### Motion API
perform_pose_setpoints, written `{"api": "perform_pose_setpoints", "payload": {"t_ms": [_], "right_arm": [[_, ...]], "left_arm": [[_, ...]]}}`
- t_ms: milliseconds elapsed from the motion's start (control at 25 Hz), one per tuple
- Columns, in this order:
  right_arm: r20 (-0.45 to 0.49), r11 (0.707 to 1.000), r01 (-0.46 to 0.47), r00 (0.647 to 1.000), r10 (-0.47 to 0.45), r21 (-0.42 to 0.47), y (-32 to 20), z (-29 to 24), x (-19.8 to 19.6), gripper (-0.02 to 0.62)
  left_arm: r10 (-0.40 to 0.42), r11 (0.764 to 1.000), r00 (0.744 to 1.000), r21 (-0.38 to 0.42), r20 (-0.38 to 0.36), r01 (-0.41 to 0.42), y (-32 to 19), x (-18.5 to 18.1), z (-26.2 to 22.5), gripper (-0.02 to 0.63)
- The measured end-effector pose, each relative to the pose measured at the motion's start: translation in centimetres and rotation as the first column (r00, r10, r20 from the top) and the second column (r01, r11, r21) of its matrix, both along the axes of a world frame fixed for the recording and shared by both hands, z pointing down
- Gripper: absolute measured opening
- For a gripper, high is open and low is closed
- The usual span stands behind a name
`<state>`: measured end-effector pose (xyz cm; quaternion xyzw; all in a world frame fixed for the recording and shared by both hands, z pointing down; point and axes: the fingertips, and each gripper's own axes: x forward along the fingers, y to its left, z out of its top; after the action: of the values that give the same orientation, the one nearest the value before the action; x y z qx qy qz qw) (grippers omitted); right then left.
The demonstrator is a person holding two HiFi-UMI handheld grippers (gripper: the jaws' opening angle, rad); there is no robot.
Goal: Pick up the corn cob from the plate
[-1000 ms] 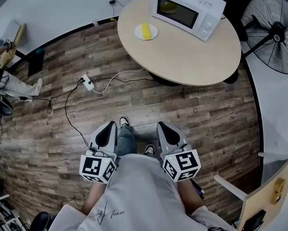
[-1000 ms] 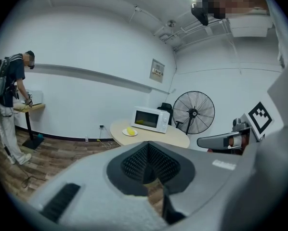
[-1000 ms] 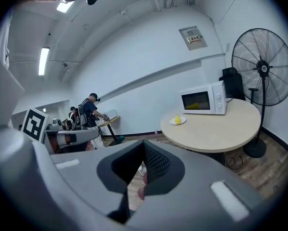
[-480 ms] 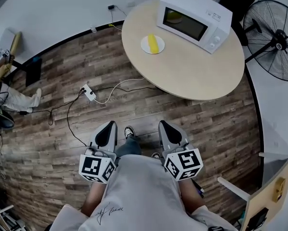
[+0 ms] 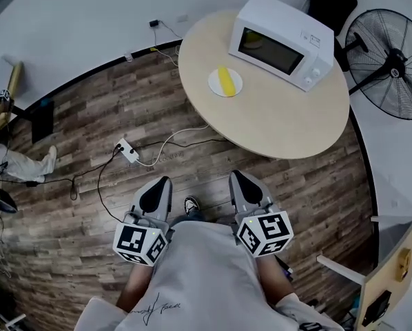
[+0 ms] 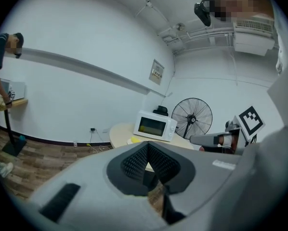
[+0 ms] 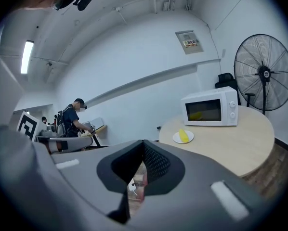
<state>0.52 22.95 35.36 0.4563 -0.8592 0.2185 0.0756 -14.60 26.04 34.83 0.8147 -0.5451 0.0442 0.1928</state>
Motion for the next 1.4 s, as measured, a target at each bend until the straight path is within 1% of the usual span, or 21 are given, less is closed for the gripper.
{"api": "perform_pose_setpoints", "payload": {"t_ms": [160, 360, 640, 840, 1200, 1400], "right_arm": [[-0.006, 0.999, -0.035, 0.999, 0.035, 0.003, -1.3, 0.0, -0.8, 0.012], [-0.025, 0.998, -0.067, 0.997, 0.067, -0.002, -2.4, 0.1, -0.9, 0.012], [-0.028, 0.993, -0.121, 0.992, 0.121, 0.001, -5.2, 0.5, 0.4, 0.014], [-0.015, 0.989, -0.15, 0.989, 0.15, 0.015, -8.8, 0.2, 1.2, 0.014], [0.002, 0.985, -0.167, 0.986, 0.167, 0.036, -15.7, -0.5, 1.7, 0.015], [-0.002, 0.981, -0.181, 0.983, 0.181, 0.071, -20.1, -1.3, 2.6, 0.015]], "left_arm": [[0.013, 1.0, 1.0, 0.002, 0.004, -0.013, -1.4, -1.4, 0.0, -0.002], [0.011, 1.0, 1.0, 0.0, 0.014, -0.011, -3.1, -2.7, 0.2, -0.002], [0.04, 0.999, 0.999, -0.008, 0.015, -0.04, -6.2, -2.5, 0.5, -0.002], [0.037, 0.999, 0.999, -0.009, 0.029, -0.036, -9.4, -2.8, 0.4, -0.002], [0.042, 0.999, 0.998, 0.007, 0.052, -0.043, -16.8, -2.9, -0.4, -0.002], [0.026, 0.999, 0.998, 0.024, 0.054, -0.027, -20.9, -3.0, -1.0, -0.002]]}}
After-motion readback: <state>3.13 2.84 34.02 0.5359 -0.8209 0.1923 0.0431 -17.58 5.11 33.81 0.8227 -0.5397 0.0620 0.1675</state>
